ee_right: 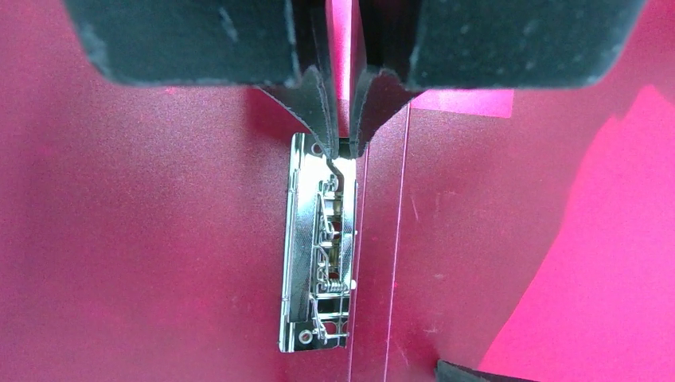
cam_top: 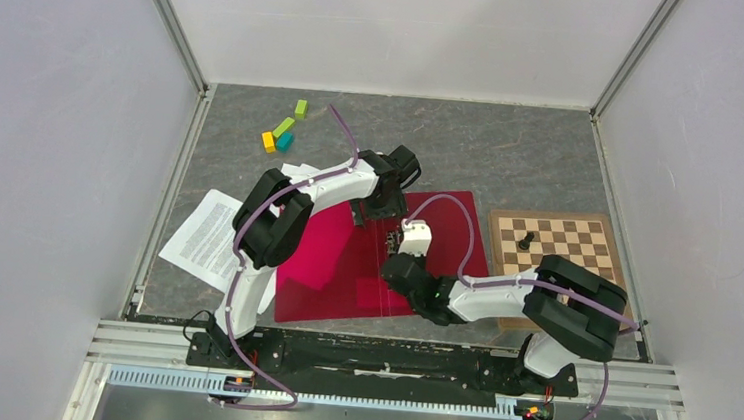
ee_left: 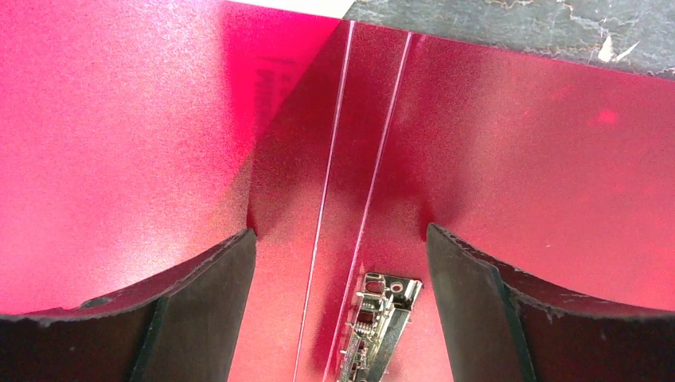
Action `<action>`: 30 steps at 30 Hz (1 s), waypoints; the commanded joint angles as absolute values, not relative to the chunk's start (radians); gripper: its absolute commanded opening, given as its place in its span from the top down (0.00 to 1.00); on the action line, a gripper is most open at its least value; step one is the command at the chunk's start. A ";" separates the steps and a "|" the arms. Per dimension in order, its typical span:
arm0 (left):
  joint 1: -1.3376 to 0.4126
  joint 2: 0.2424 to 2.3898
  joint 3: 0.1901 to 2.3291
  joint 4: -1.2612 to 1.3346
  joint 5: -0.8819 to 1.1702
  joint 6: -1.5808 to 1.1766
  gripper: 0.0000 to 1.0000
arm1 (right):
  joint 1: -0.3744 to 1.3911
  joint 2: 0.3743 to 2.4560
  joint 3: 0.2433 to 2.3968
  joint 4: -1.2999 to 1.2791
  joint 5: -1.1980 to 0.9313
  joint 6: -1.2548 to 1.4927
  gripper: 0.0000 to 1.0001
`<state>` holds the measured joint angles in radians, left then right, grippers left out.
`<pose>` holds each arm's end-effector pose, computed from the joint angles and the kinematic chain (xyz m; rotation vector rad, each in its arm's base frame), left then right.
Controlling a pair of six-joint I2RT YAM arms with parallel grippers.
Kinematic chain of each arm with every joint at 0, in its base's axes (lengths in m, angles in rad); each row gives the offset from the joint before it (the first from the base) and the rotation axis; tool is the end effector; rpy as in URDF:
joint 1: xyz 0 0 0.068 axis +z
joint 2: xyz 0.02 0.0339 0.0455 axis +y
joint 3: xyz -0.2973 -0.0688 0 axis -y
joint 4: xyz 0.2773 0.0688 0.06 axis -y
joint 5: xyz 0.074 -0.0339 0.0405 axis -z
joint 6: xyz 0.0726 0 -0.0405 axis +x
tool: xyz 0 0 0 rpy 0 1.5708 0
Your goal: Put the files into the folder
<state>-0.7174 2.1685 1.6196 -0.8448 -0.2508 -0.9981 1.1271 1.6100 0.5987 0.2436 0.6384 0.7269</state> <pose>0.3740 -0.3024 0.1237 -0.4283 2.8043 0.0434 0.1785 0.2748 0.1155 -0.1321 2.1744 0.3047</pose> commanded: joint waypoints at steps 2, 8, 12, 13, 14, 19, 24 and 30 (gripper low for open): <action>-0.696 2.373 1.496 -0.937 -0.211 -1.053 0.14 | 1.117 1.659 0.505 0.020 0.667 0.778 1.00; -0.695 2.384 1.487 -0.936 -0.212 -1.046 0.14 | 1.117 1.611 0.491 0.003 0.721 0.806 1.00; -0.693 2.386 1.477 -0.934 -0.214 -1.045 0.14 | 1.117 1.603 0.487 0.002 0.726 0.828 1.00; -0.693 2.385 1.473 -0.929 -0.212 -1.043 0.14 | 1.117 1.603 0.488 -0.023 0.727 0.830 1.00; -0.694 2.384 1.468 -0.926 -0.212 -1.043 0.14 | 1.117 1.603 0.489 -0.025 0.730 0.830 1.00; -0.693 2.378 1.475 -0.925 -0.210 -1.028 0.15 | 1.117 1.573 0.521 -0.026 0.727 0.802 1.00; -0.695 2.343 1.489 -0.909 -0.224 -0.992 0.15 | 1.117 1.520 0.578 0.027 0.700 0.704 0.99; -0.694 2.295 1.595 -0.936 -0.245 -0.924 0.10 | 1.110 1.474 0.666 0.090 0.663 0.542 0.79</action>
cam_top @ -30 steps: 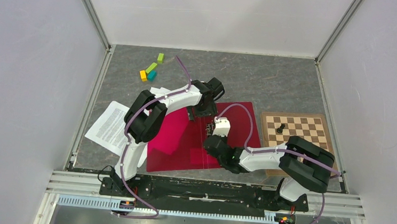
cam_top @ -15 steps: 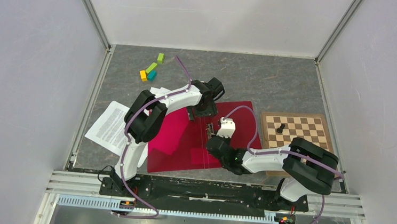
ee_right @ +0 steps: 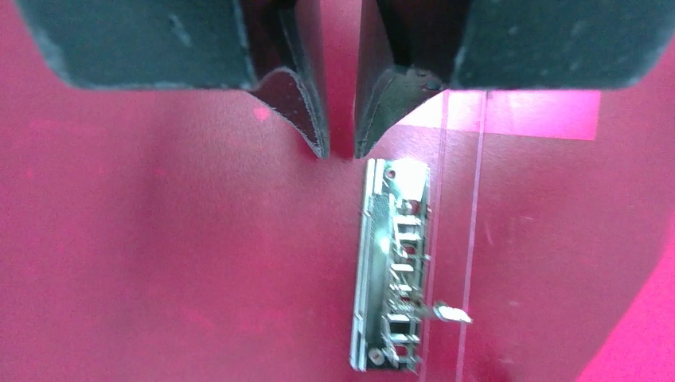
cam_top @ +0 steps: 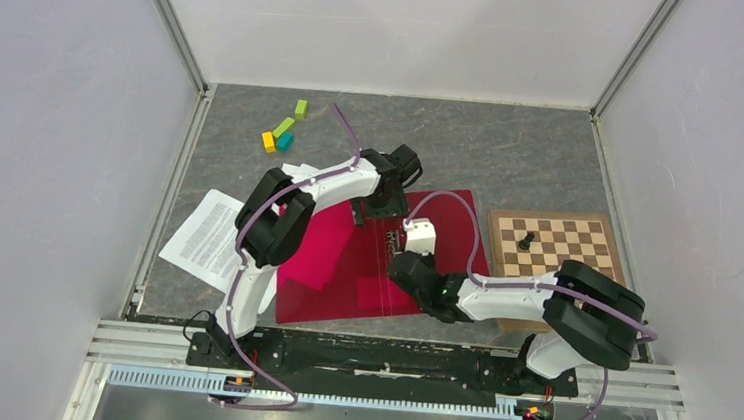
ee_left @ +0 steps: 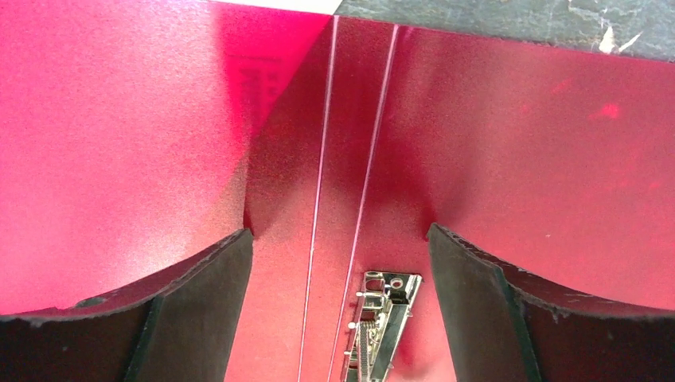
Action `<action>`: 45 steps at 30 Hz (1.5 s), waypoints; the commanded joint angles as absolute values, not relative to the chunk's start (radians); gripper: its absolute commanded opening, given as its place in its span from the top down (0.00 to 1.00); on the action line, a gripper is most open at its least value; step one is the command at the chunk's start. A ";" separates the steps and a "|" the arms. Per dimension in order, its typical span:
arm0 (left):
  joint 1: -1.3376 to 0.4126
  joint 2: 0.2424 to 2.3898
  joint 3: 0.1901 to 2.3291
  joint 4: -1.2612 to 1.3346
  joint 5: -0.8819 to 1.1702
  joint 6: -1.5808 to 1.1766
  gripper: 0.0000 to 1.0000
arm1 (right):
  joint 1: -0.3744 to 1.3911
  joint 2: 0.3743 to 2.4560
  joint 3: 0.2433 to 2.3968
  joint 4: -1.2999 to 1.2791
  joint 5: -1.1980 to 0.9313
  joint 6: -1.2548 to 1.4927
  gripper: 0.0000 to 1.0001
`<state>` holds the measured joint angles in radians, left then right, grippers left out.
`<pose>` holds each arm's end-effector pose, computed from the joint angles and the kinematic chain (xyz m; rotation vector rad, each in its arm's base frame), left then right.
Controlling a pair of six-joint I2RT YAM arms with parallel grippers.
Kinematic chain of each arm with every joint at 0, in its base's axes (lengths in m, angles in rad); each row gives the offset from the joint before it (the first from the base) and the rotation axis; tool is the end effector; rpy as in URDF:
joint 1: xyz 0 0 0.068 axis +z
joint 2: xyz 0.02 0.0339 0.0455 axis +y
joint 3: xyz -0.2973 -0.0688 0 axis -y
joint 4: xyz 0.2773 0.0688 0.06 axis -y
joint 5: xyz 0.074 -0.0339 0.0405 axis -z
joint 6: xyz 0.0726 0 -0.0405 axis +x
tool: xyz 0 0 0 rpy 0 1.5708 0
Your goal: Put the files into the folder
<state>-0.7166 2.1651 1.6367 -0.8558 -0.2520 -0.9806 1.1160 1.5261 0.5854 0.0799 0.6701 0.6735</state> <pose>0.3761 -0.3036 0.1300 -0.4057 2.8009 0.0383 0.1740 0.2532 0.1225 -0.2051 2.2022 0.1564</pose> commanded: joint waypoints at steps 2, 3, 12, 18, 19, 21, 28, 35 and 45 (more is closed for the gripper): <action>-0.694 2.281 1.660 -0.953 -0.246 -0.895 0.08 | 1.101 1.447 0.678 0.109 0.643 0.511 0.75; -0.694 2.273 1.691 -0.964 -0.246 -0.880 0.07 | 1.095 1.431 0.681 0.117 0.628 0.497 0.74; -0.687 2.219 2.058 -1.107 -0.275 -0.759 0.06 | 1.057 1.312 0.652 0.164 0.485 0.387 0.55; -0.637 2.074 2.041 -1.165 -0.360 -0.728 0.06 | 1.056 1.327 0.611 0.224 0.405 0.296 0.72; -0.622 2.032 2.008 -1.161 -0.366 -0.727 0.06 | 1.056 1.340 0.619 0.223 0.395 0.282 0.74; -0.589 1.941 1.912 -1.139 -0.381 -0.720 0.06 | 1.055 1.375 0.637 0.216 0.387 0.266 0.76; -0.521 1.682 1.656 -1.064 -0.386 -0.709 0.06 | 1.015 1.567 0.784 0.195 0.380 0.229 0.77; -0.466 1.498 1.459 -1.003 -0.363 -0.696 0.06 | 0.872 1.754 1.011 0.106 0.345 0.242 0.77; -0.381 1.414 1.328 -0.908 -0.268 -0.658 0.06 | 0.792 1.815 1.142 0.030 0.241 0.208 0.58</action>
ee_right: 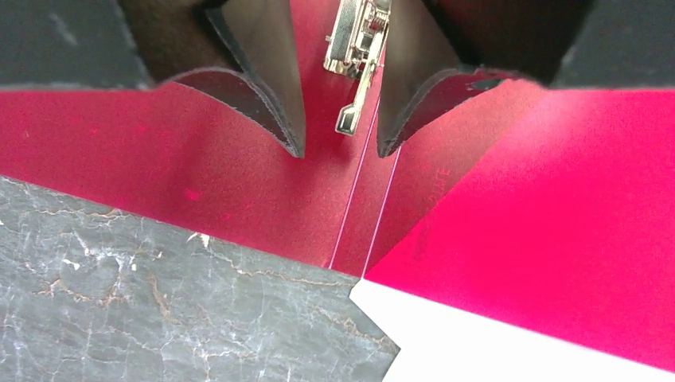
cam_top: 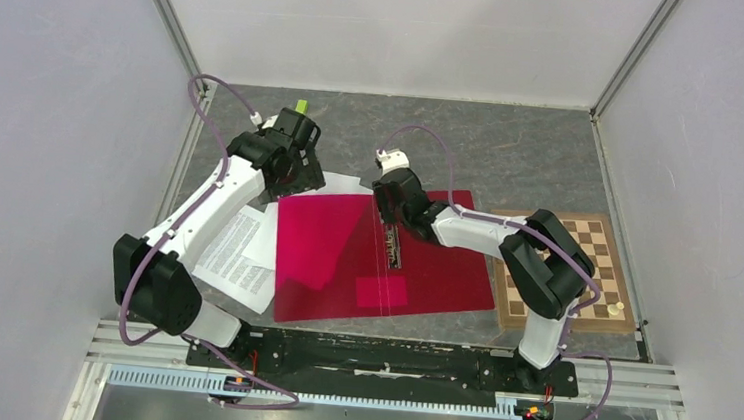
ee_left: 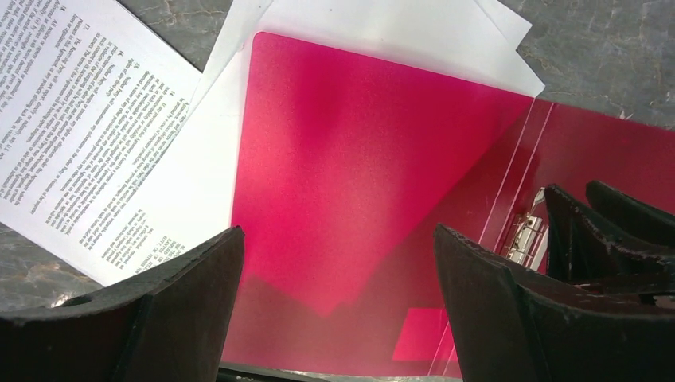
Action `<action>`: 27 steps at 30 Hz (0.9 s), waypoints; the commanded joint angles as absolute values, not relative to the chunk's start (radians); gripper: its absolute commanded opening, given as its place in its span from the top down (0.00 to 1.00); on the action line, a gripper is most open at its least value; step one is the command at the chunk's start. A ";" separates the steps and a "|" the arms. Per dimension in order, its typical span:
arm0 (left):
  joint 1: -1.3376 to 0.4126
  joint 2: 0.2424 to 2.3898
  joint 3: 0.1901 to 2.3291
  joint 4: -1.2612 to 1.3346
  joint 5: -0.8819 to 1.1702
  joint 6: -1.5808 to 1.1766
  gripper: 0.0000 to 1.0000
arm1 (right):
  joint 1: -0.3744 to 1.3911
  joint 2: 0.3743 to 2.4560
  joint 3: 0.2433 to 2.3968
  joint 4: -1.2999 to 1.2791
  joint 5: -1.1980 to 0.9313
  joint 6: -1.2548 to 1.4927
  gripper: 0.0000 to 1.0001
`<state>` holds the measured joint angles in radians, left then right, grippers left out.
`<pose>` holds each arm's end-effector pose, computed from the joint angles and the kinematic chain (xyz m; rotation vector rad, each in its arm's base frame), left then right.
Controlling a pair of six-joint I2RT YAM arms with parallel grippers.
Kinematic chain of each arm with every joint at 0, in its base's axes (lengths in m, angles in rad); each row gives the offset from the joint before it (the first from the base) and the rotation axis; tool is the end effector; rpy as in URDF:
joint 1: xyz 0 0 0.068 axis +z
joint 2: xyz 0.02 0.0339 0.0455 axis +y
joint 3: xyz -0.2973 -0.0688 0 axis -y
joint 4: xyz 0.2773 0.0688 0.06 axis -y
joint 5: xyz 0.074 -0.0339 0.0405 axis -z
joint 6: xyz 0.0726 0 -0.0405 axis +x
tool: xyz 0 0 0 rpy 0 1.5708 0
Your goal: Put the files into the folder
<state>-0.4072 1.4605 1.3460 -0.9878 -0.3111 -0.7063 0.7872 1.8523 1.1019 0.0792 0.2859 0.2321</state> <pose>0.3157 -0.1120 0.3092 -0.4806 2.5407 0.0182 0.3384 0.3106 0.1645 -0.4590 2.1730 0.2435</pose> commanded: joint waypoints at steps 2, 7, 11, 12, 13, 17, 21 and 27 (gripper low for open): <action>-0.368 1.409 1.315 -0.901 -0.258 -0.652 0.06 | 0.794 1.776 1.139 -0.040 0.249 0.218 0.54; -0.345 1.404 1.272 -0.882 -0.213 -0.661 0.06 | 0.806 1.663 1.003 -0.116 0.255 0.282 0.43; -0.344 1.406 1.258 -0.863 -0.189 -0.669 0.06 | 0.818 1.646 0.919 -0.087 0.206 0.317 0.43; -0.343 1.412 1.259 -0.862 -0.185 -0.670 0.05 | 0.818 1.651 0.915 -0.079 0.191 0.320 0.45; -0.343 1.415 1.259 -0.862 -0.180 -0.670 0.06 | 0.820 1.661 0.915 -0.073 0.179 0.321 0.45; -0.343 1.409 1.251 -0.862 -0.183 -0.669 0.05 | 0.819 1.700 0.941 -0.061 0.149 0.323 0.48; -0.337 1.397 1.229 -0.861 -0.190 -0.667 0.06 | 0.819 1.746 0.975 -0.070 0.150 0.325 0.55; -0.326 1.383 1.213 -0.861 -0.199 -0.666 0.05 | 0.814 1.786 1.046 -0.079 0.154 0.311 0.82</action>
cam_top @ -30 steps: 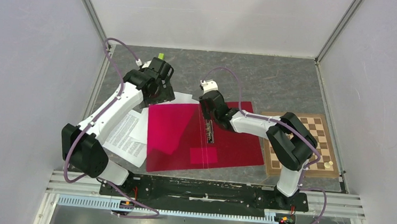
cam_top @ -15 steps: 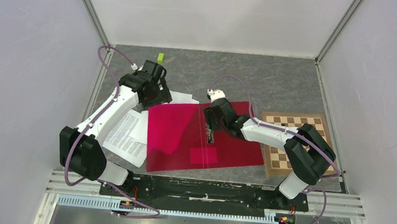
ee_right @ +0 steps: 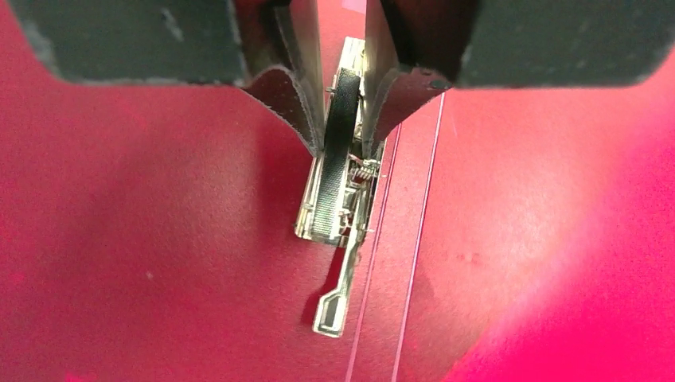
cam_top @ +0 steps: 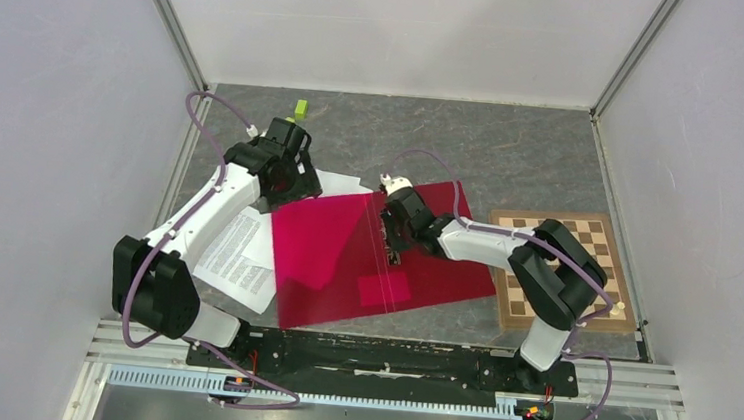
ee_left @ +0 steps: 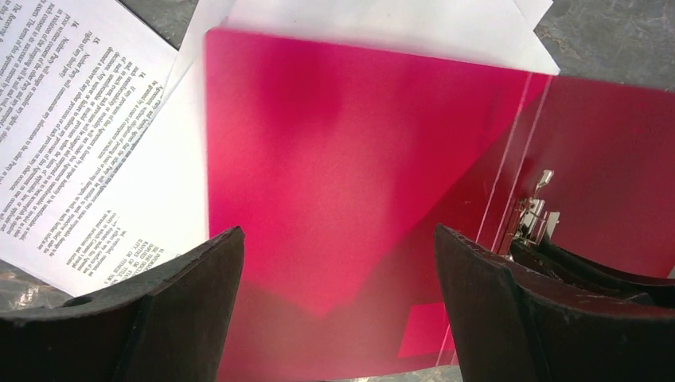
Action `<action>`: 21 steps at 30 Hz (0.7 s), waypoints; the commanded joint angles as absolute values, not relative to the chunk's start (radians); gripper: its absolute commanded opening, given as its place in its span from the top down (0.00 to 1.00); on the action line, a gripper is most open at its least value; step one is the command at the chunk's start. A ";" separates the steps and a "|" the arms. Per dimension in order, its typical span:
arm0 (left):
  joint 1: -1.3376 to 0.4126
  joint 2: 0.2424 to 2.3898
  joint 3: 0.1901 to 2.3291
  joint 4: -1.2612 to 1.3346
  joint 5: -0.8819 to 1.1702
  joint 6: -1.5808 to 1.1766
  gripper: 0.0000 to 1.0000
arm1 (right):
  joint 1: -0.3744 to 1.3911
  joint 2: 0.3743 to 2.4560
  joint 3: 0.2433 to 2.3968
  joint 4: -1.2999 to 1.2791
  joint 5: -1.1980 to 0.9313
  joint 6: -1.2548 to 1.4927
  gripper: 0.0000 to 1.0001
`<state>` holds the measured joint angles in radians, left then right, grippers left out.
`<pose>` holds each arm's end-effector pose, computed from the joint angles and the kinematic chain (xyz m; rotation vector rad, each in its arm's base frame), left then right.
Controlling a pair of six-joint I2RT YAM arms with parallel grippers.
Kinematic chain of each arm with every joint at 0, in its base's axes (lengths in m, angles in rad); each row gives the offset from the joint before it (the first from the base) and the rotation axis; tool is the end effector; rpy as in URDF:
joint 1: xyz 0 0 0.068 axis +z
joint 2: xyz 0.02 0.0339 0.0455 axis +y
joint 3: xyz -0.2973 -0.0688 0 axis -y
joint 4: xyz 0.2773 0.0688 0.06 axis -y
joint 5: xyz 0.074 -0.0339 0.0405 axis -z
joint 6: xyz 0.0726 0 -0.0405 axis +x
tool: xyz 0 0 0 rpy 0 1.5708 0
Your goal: Put the files into the folder
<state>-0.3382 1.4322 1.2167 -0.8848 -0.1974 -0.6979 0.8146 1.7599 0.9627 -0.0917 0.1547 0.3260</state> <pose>0.3146 -0.0955 0.2779 -0.5331 2.5825 -0.0861 0.2856 0.2865 0.1359 -0.5315 2.4128 0.3120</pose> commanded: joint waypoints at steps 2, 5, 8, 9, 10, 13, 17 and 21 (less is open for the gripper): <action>-0.321 1.378 1.213 -0.864 -0.204 -0.664 0.05 | 0.803 1.806 1.097 -0.094 0.151 0.293 0.86; -0.315 1.377 1.213 -0.867 -0.212 -0.664 0.06 | 0.775 1.834 1.182 -0.123 0.152 0.255 0.89; -0.309 1.380 1.211 -0.869 -0.226 -0.669 0.06 | 0.723 1.858 1.247 -0.136 0.145 0.213 0.90; -0.306 1.382 1.211 -0.868 -0.227 -0.673 0.05 | 0.704 1.865 1.266 -0.135 0.138 0.200 0.90; -0.302 1.387 1.212 -0.868 -0.230 -0.677 0.05 | 0.686 1.874 1.282 -0.129 0.127 0.183 0.90; -0.289 1.407 1.216 -0.856 -0.230 -0.686 0.06 | 0.631 1.913 1.349 -0.129 0.074 0.110 0.91; -0.264 1.457 1.242 -0.853 -0.224 -0.696 0.05 | 0.580 1.976 1.470 -0.174 0.074 0.042 0.92; -0.231 1.509 1.264 -0.845 -0.229 -0.711 0.06 | 0.519 2.039 1.568 -0.214 0.098 0.029 0.92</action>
<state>-0.2646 1.4616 1.2156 -0.8791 -0.2081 -0.6987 0.5636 1.9999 1.4548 -0.1951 0.0841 0.1101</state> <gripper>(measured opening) 0.943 0.168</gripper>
